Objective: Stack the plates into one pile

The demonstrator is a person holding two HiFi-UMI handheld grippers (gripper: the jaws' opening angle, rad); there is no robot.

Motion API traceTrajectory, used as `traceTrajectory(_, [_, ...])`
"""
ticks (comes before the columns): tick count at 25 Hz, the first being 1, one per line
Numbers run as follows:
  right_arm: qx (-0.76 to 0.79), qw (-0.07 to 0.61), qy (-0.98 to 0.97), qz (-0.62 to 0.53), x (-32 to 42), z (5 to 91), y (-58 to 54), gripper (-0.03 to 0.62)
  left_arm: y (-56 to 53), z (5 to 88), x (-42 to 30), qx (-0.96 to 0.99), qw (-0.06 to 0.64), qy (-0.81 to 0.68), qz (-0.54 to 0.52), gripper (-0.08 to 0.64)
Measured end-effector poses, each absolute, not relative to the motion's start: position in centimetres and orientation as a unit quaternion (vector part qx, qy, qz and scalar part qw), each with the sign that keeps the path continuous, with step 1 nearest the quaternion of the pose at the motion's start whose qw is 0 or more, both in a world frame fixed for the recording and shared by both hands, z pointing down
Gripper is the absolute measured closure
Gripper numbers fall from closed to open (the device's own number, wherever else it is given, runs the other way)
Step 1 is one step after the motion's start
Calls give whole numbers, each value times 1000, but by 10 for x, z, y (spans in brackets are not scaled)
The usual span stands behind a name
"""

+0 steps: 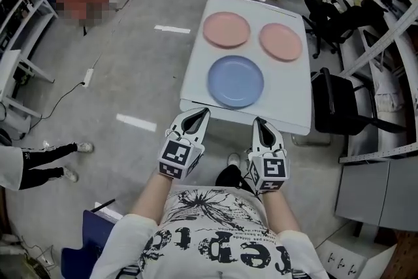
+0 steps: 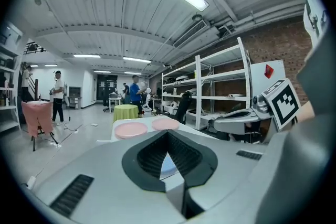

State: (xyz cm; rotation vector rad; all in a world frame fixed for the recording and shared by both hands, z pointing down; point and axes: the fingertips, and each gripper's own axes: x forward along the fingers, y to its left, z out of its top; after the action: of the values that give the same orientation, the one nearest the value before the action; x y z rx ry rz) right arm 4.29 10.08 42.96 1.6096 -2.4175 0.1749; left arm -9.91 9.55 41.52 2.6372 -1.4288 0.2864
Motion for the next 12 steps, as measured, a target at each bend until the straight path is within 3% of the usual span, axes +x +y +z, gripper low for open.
traceTrajectory(12, [473,137,-867,74,144,436,-84,584,-84,420,2,835,103,-536,73,548])
